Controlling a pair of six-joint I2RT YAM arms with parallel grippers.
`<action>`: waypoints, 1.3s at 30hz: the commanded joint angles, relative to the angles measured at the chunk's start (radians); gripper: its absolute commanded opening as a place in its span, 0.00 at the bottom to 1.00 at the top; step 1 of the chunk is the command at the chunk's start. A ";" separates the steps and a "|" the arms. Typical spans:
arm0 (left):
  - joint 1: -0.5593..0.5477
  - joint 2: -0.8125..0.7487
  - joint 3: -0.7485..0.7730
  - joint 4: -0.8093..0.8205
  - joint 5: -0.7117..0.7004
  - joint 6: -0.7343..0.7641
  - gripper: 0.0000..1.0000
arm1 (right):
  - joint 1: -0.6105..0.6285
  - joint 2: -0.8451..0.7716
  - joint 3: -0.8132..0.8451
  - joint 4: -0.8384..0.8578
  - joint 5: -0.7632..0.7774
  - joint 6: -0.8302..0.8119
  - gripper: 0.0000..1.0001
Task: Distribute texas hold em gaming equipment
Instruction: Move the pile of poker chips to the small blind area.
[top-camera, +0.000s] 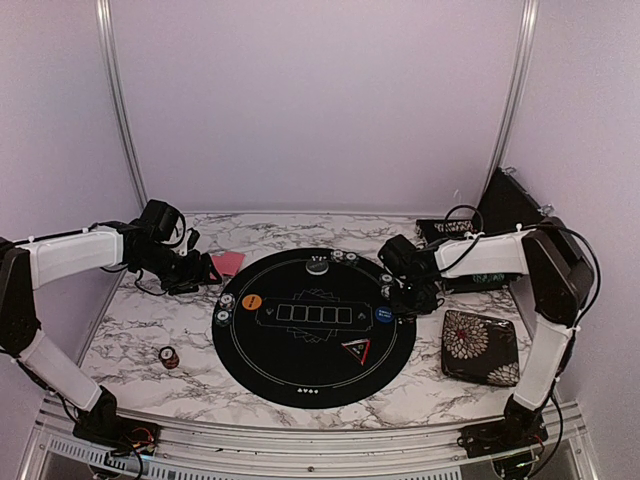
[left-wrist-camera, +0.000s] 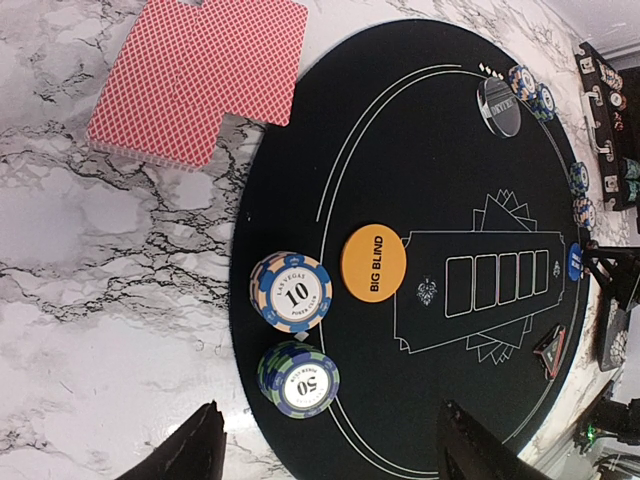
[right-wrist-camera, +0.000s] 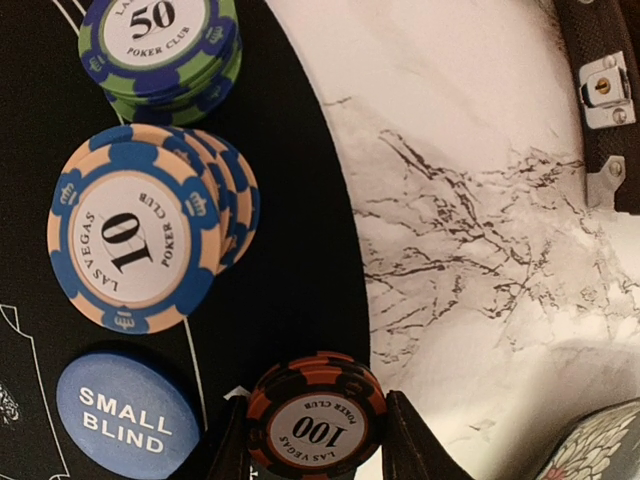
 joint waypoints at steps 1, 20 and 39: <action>0.004 -0.004 -0.013 0.003 -0.010 -0.002 0.74 | -0.009 -0.016 -0.026 -0.059 -0.006 0.017 0.28; 0.005 -0.003 -0.015 0.003 -0.009 0.002 0.74 | 0.008 -0.035 -0.047 -0.067 -0.021 0.046 0.31; 0.004 -0.006 -0.019 0.001 -0.010 0.005 0.74 | 0.018 -0.051 -0.053 -0.066 -0.031 0.061 0.40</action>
